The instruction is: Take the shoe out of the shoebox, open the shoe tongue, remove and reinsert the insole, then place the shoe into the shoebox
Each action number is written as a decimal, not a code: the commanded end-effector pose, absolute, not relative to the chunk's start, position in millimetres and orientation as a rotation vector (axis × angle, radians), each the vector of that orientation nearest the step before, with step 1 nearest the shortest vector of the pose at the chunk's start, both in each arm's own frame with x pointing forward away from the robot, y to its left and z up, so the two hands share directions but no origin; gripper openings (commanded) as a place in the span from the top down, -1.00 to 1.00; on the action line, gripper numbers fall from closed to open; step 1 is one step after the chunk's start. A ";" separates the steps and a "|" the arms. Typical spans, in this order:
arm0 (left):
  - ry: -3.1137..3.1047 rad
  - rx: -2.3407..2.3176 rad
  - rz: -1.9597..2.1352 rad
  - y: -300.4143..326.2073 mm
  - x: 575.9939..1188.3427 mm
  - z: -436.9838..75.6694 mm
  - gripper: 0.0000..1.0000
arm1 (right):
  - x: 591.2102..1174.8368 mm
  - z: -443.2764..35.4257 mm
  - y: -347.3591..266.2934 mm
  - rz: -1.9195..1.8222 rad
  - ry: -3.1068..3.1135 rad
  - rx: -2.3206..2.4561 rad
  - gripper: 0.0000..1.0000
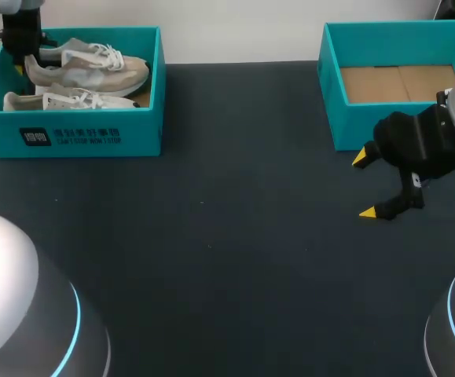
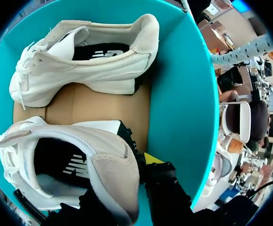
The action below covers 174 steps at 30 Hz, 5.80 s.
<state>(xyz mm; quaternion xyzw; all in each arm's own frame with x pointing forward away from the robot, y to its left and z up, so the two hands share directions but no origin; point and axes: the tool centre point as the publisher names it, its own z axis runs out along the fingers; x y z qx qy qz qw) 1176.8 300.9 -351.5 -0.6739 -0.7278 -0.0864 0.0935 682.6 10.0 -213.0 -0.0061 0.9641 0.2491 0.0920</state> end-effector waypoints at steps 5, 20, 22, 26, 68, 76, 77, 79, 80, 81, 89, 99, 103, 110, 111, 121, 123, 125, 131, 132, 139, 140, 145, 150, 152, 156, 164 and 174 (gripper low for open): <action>-2.130 -2.005 -0.248 298.9 1186.8 -365.2 1.00 | 682.9 -214.1 10.6 0.737 2.864 -0.018 -1.00; -2.121 -2.101 -0.208 291.2 1176.3 -345.6 -0.89 | 682.9 -214.1 10.6 0.737 2.864 -0.018 -1.00; -2.126 -2.137 -0.211 286.1 1170.8 -335.2 -0.94 | 682.9 -214.1 10.6 0.737 2.864 -0.018 -1.00; -2.150 -2.188 -0.192 278.2 1161.7 -320.3 -0.85 | 682.9 -214.1 10.6 0.737 2.864 -0.018 -1.00; -2.233 -2.196 -0.176 283.0 1054.7 -305.9 -1.00 | 682.9 -214.1 10.6 0.737 2.864 -0.018 -1.00; -2.202 -2.191 -0.146 283.6 1044.6 -318.0 -1.00 | 682.9 -214.1 10.6 0.737 2.864 -0.018 -1.00; -2.201 -2.185 -0.143 283.9 1044.3 -320.2 -1.00 | 682.9 -214.1 10.6 0.737 2.864 -0.018 -1.00; -2.200 -2.178 -0.127 284.7 1044.3 -324.2 -0.98 | 682.9 -214.1 10.6 0.737 2.864 -0.018 -1.00; -2.204 -2.170 -0.137 285.1 1044.0 -325.7 -0.98 | 682.9 -214.1 10.6 0.737 2.864 -0.018 -1.00; -2.210 -2.167 -0.140 285.5 1043.8 -327.1 -0.98 | 682.9 -214.1 10.6 0.737 2.864 -0.018 -1.00; -2.230 -2.133 -0.093 288.1 1044.0 -351.7 -0.69 | 682.9 -214.1 10.6 0.737 2.864 -0.018 -1.00; -2.226 -2.089 -0.082 291.7 1041.8 -372.0 -0.40 | 682.9 -214.1 10.6 0.737 2.864 -0.018 -1.00; -2.208 -2.073 -0.094 293.6 1041.7 -374.9 -0.02 | 682.9 -214.1 10.6 0.737 2.864 -0.018 -1.00; -2.160 -2.080 -0.119 297.8 1040.5 -370.1 0.84 | 682.9 -214.1 10.6 0.737 2.864 -0.018 -1.00; -2.149 -2.087 -0.122 298.7 1040.2 -368.4 1.00 | 682.9 -214.1 10.6 0.737 2.864 -0.018 -1.00; -2.005 -2.174 -0.077 308.0 1039.7 -327.7 1.00 | 682.9 -214.1 10.6 0.737 2.864 -0.018 -1.00; -1.994 -2.188 -0.091 309.1 1040.1 -316.0 1.00 | 682.9 -214.1 10.6 0.737 2.864 -0.018 -1.00; -1.993 -2.187 -0.118 309.7 1041.5 -304.8 1.00 | 682.9 -214.1 10.6 0.737 2.864 -0.018 -1.00; -1.945 -2.207 -0.103 310.9 1045.3 -272.7 1.00 | 682.9 -214.1 10.6 0.737 2.864 -0.018 -1.00; -1.940 -2.207 -0.106 311.0 1045.5 -267.7 1.00 | 682.9 -214.1 10.6 0.737 2.864 -0.018 -1.00; -1.927 -2.213 -0.078 317.4 1047.5 -232.8 1.00 | 682.9 -214.1 10.6 0.737 2.864 -0.018 -1.00; -1.930 -2.216 -0.076 318.7 1047.9 -227.7 1.00 | 682.9 -214.1 10.6 0.737 2.864 -0.018 -1.00; -1.976 -2.212 -0.104 325.5 1053.3 -204.0 1.00 | 682.9 -214.1 10.6 0.737 2.864 -0.018 -1.00; -1.979 -2.229 -0.137 333.1 1055.3 -186.5 1.00 | 682.9 -214.1 10.6 0.737 2.864 -0.018 -1.00; -1.964 -2.235 -0.167 335.1 1054.5 -182.8 1.00 | 682.9 -214.1 10.6 0.737 2.864 -0.018 -1.00; -1.964 -2.235 -0.167 335.1 1054.5 -182.8 1.00 | 682.9 -214.1 10.6 0.737 2.864 -0.018 -1.00; -1.964 -2.235 -0.167 335.1 1054.5 -182.8 1.00 | 682.9 -214.1 10.6 0.737 2.864 -0.018 -1.00; -2.034 -2.225 -0.183 327.3 1031.3 -177.0 1.00 | 682.9 -214.1 10.6 0.737 2.864 -0.018 -1.00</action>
